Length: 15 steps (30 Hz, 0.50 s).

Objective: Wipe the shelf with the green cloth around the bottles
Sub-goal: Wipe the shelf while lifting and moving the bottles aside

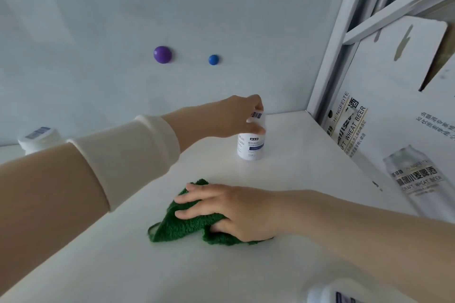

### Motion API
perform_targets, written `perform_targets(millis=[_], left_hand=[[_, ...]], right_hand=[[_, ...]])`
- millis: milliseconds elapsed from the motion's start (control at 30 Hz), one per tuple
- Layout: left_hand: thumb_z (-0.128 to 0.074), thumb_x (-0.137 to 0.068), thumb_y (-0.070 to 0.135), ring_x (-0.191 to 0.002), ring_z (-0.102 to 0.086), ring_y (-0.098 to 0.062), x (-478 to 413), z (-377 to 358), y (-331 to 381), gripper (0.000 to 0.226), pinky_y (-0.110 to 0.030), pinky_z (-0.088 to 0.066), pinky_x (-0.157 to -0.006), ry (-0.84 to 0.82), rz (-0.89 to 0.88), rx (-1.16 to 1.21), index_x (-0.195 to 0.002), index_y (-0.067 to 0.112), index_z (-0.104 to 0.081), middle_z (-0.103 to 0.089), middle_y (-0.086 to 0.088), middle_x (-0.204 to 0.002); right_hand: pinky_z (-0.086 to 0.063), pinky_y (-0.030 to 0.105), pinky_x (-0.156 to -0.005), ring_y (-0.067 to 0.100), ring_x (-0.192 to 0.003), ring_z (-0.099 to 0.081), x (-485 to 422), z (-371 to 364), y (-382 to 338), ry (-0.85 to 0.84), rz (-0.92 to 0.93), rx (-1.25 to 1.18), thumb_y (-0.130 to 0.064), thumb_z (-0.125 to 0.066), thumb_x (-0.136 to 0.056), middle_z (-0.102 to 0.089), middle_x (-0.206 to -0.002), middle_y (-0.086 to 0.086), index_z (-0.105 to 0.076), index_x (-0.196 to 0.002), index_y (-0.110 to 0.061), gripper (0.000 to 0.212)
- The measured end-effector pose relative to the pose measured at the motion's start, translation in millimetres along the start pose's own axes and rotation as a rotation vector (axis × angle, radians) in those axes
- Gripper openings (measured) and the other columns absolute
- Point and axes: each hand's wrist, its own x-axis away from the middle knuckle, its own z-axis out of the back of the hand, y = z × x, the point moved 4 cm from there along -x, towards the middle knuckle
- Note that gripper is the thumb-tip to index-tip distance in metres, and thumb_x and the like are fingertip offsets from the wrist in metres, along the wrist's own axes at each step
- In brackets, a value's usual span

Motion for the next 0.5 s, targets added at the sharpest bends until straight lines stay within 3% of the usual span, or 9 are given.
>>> perform_targets(millis=[133,267,333,400,500], left_hand=[[-0.056,-0.085,0.04,-0.088,-0.052,-0.022,-5,24,-5,0.042,-0.021,-0.037,-0.063,0.089,0.054,0.006,-0.121,0.02,-0.045,-0.051,0.001,-0.107],[-0.058,-0.083,0.04,-0.087,-0.06,-0.028,-6,50,-8,0.038,-0.036,-0.047,-0.069,0.197,0.084,0.025,-0.115,0.022,-0.047,-0.058,-0.007,-0.111],[-0.06,-0.082,0.04,-0.087,-0.064,-0.027,-4,59,-7,0.037,-0.041,-0.051,-0.078,0.236,0.08,0.073,-0.112,0.023,-0.049,-0.059,-0.004,-0.112],[-0.061,-0.082,0.038,-0.084,-0.065,-0.022,-1,63,-8,0.037,-0.039,-0.051,-0.079,0.263,0.08,0.105,-0.113,0.022,-0.049,-0.058,-0.001,-0.109],[-0.061,-0.082,0.038,-0.081,-0.065,-0.014,3,63,-11,0.036,-0.037,-0.051,-0.08,0.27,0.096,0.106,-0.113,0.023,-0.049,-0.058,0.002,-0.106]], right_hand=[[0.0,0.021,-0.118,0.003,-0.145,0.001,9,13,7,0.048,-0.043,-0.013,-0.014,-0.037,-0.098,-0.009,-0.157,-0.012,-0.023,-0.146,-0.023,0.051],[-0.006,0.028,-0.12,0.019,-0.146,-0.011,3,18,36,0.34,-0.165,0.13,-0.018,-0.037,-0.098,-0.02,-0.155,0.006,-0.028,-0.145,-0.007,0.048],[-0.004,0.028,-0.119,0.021,-0.145,-0.013,9,32,66,0.401,-0.305,0.16,-0.019,-0.035,-0.099,-0.019,-0.155,0.008,-0.027,-0.144,-0.006,0.048],[-0.001,0.024,-0.116,0.019,-0.145,-0.01,27,49,105,0.412,-0.502,0.183,-0.021,-0.03,-0.1,-0.015,-0.157,0.005,-0.023,-0.145,-0.009,0.048],[-0.006,0.028,-0.115,0.023,-0.143,-0.014,70,67,156,0.521,-0.81,0.141,-0.02,-0.027,-0.1,-0.02,-0.154,0.009,-0.026,-0.144,-0.005,0.046]])
